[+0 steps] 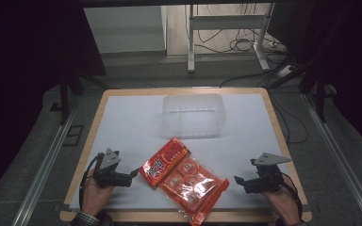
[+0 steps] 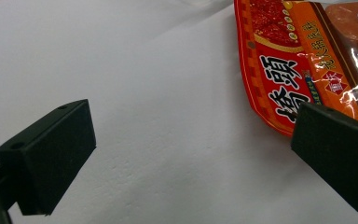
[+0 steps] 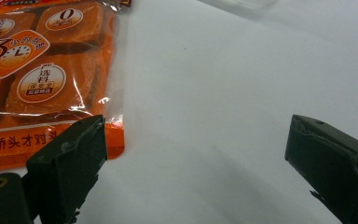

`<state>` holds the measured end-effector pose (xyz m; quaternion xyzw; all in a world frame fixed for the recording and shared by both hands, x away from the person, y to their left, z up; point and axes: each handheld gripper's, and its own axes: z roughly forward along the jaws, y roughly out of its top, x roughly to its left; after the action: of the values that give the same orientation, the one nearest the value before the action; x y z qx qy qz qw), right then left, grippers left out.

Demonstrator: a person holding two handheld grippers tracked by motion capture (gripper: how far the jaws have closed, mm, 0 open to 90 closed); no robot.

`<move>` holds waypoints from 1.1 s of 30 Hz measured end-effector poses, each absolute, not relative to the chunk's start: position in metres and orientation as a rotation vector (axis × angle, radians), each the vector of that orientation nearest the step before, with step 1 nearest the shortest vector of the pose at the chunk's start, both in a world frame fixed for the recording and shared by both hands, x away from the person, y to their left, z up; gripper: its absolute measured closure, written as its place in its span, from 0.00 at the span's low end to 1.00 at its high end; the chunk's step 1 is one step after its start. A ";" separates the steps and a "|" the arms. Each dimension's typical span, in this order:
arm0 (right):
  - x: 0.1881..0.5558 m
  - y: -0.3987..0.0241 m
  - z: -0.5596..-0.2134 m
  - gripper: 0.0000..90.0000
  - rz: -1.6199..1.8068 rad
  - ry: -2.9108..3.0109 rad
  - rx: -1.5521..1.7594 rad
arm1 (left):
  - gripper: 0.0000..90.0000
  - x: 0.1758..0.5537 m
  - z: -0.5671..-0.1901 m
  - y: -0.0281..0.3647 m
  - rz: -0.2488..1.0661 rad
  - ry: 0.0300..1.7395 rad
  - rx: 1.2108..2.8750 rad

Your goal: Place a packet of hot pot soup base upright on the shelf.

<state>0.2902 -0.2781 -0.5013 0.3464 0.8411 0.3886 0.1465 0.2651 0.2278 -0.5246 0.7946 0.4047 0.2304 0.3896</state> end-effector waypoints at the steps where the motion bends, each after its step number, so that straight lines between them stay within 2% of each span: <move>1: 0.290 -0.278 -0.501 0.06 1.119 2.421 0.997 | 0.00 0.265 -0.524 0.228 0.584 1.029 2.019; 12: 0.291 -0.276 -0.503 0.06 1.122 2.431 1.003 | 0.00 0.263 -0.520 0.224 0.494 1.014 2.004; 14: 0.291 -0.277 -0.503 0.06 1.118 2.432 1.004 | 0.04 0.261 -0.517 0.221 0.470 1.001 2.012; 15: 0.291 -0.277 -0.502 0.06 1.119 2.430 1.006 | 0.17 0.259 -0.517 0.218 0.462 0.968 2.033; 17: 0.291 -0.277 -0.502 0.06 1.121 2.429 1.006 | 0.31 0.256 -0.516 0.213 0.448 0.927 2.062; 18: 0.291 -0.277 -0.501 0.06 1.125 2.426 1.004 | 0.42 0.254 -0.516 0.209 0.379 0.868 2.071; 19: 0.291 -0.277 -0.501 0.06 1.124 2.426 1.002 | 0.47 0.254 -0.516 0.209 0.379 0.868 2.071; 21: 0.291 -0.277 -0.502 0.06 1.122 2.430 1.002 | 0.65 0.252 -0.516 0.201 0.309 0.782 2.081; 23: 0.292 -0.277 -0.502 0.06 1.120 2.432 1.000 | 0.76 0.251 -0.517 0.195 0.263 0.740 2.083; 25: 0.292 -0.277 -0.502 0.06 1.119 2.433 0.998 | 0.85 0.251 -0.517 0.192 0.239 0.721 2.082; 26: 0.292 -0.277 -0.502 0.06 1.118 2.435 0.997 | 0.85 0.251 -0.519 0.188 0.207 0.706 2.084; 27: 0.292 -0.276 -0.502 0.06 1.111 2.440 0.995 | 0.93 0.252 -0.520 0.185 0.187 0.690 2.094; 30: 0.292 -0.276 -0.503 0.07 1.108 2.443 0.993 | 1.00 0.253 -0.526 0.174 0.141 0.649 2.141; 33: 0.293 -0.275 -0.503 0.07 1.103 2.444 0.992 | 1.00 0.254 -0.528 0.167 0.111 0.624 2.157</move>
<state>0.2925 -0.2753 -0.5028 0.3435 0.8463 0.3819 0.1409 0.2536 0.1674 -0.5278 0.8653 0.2503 0.0445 0.4319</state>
